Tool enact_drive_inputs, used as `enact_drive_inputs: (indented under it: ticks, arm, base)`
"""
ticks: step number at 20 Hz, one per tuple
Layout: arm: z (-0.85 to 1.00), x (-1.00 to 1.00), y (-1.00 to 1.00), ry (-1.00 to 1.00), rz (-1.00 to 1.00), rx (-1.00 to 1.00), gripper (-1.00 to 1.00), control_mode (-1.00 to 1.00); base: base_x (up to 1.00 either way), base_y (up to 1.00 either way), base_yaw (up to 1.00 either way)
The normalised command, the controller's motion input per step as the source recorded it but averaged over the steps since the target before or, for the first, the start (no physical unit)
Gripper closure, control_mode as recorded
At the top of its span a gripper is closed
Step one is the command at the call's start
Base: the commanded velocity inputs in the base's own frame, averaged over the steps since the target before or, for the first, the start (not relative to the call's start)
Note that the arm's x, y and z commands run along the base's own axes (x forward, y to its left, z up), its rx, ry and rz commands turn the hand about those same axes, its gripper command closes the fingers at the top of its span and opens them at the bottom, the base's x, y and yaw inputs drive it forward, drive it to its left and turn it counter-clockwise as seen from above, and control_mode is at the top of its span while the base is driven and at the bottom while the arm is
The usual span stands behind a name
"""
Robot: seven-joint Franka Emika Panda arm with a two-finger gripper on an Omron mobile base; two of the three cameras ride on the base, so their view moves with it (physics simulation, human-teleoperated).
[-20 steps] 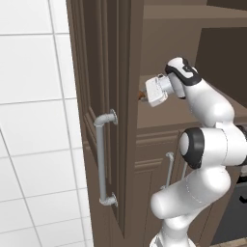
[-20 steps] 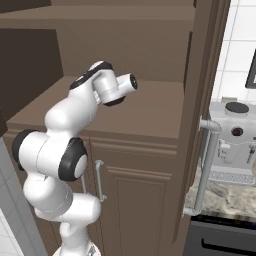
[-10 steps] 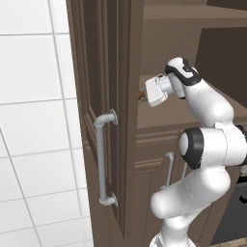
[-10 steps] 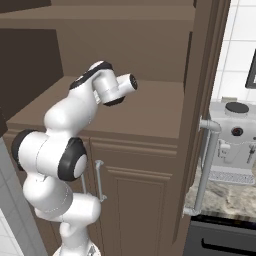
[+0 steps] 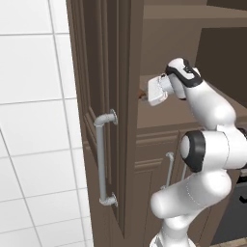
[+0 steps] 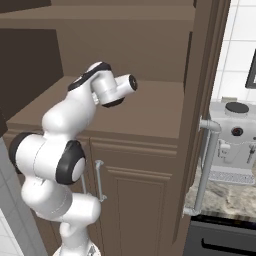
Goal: Pick the potatos from the cabinet and place them in one bowl. Pick the lime from the sink and place it in the other bowl.
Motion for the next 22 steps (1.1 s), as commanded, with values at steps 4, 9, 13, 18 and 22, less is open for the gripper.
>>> enact_drive_inputs:
  ticks: [4, 9, 13, 18, 22]
  arm:
    - [0.17, -0.09, 0.00, 0.00, -0.20, 0.00, 1.00, -1.00]
    - [0.13, -0.20, 0.00, 0.00, -0.23, 0.00, 1.00, -1.00]
    - [0.00, -0.29, 0.00, 0.00, -0.23, 0.00, 1.00, -1.00]
    - [0.02, -0.35, 0.00, 0.00, -0.25, 0.00, 1.00, -1.00]
    - [0.10, -0.43, 0.00, 0.00, -0.25, 0.00, 1.00, -1.00]
  base:
    - [0.00, 0.00, 0.00]
    - [0.00, 0.00, 0.00]
    - [0.00, 0.00, 0.00]
    - [0.00, 0.00, 0.00]
    - [0.00, 0.00, 0.00]
